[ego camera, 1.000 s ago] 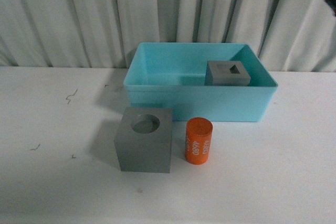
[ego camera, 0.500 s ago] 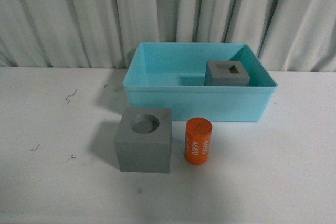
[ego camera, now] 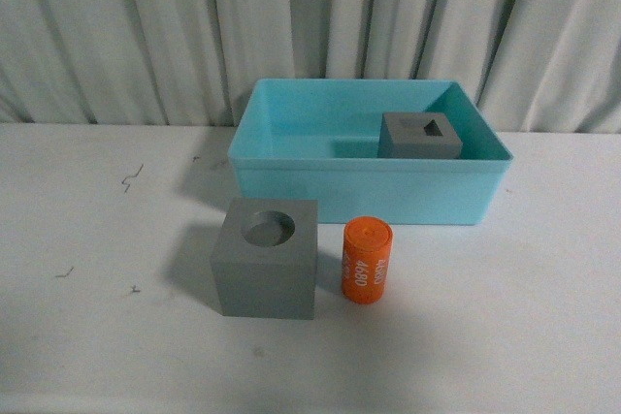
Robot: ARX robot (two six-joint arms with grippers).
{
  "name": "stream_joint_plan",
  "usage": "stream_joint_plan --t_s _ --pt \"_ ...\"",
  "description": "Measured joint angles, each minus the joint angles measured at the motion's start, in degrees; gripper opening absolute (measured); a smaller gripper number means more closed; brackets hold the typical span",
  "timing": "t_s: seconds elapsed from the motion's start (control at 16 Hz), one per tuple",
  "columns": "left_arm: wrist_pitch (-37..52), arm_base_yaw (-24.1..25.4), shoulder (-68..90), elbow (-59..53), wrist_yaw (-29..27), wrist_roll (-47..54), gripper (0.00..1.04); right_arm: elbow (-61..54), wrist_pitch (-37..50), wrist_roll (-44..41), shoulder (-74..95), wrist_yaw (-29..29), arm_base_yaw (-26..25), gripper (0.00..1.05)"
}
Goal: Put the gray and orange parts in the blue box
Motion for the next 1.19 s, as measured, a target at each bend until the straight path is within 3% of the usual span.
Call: stream_joint_plan --t_s 1.19 --pt "-0.02 0.0 0.0 0.0 0.0 -0.02 0.98 -5.92 -38.1 -0.04 -44.78 0.0 0.0 0.02"
